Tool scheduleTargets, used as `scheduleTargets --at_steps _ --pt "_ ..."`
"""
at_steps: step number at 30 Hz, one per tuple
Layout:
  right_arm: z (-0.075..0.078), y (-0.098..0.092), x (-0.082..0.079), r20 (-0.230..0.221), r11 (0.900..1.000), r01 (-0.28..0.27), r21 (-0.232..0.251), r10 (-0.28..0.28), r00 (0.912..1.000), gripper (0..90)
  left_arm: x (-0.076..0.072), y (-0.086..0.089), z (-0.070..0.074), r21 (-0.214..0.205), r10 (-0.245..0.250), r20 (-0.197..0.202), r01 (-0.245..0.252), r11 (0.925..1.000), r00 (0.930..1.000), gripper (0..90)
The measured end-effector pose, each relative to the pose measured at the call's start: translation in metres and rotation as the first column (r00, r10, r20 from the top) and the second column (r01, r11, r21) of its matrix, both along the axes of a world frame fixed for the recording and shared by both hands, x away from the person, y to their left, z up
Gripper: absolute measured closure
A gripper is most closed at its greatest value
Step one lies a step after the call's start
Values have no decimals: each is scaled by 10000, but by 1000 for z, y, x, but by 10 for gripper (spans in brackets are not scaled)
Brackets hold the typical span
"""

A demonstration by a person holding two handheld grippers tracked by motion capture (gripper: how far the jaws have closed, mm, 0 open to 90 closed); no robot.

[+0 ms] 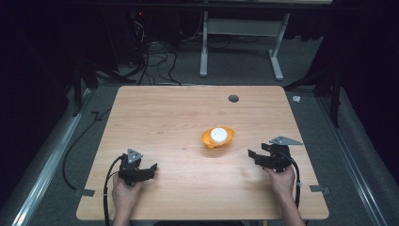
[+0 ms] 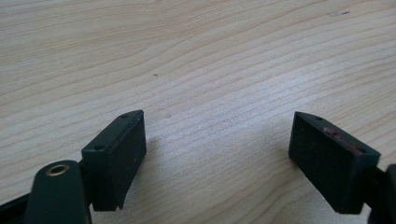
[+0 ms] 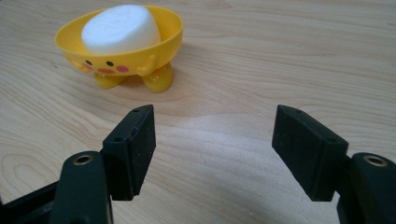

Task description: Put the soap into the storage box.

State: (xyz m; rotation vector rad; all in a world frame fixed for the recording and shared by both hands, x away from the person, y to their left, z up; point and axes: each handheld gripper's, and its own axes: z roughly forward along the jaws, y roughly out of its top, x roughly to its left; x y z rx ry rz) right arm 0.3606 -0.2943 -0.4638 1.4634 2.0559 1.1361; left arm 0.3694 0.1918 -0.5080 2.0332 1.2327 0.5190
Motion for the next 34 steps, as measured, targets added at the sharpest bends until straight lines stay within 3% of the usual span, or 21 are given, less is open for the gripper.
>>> scheduleTargets --at_steps 11,16,26,28,34 --pt "-13 7 -3 -238 9993 -25 -374 16 9997 311 0 0 0 -2 2 2 -2 10000 10000 197" --pt "-21 14 -4 -361 9945 -69 -1048 31 9993 308 0 0 0 2 1 1 -1 10000 10000 197" --pt "-36 20 -5 -600 9853 5 -1706 -108 9981 290 0 0 0 3 1 5 -1 10000 10000 196" --pt "-38 22 -7 -375 9821 50 -1883 -123 9992 288 0 0 0 8 -1 6 1 10000 10000 196" --pt "-38 23 -8 -391 9826 82 -1858 -158 9991 284 0 0 0 11 0 5 0 10000 10000 196"
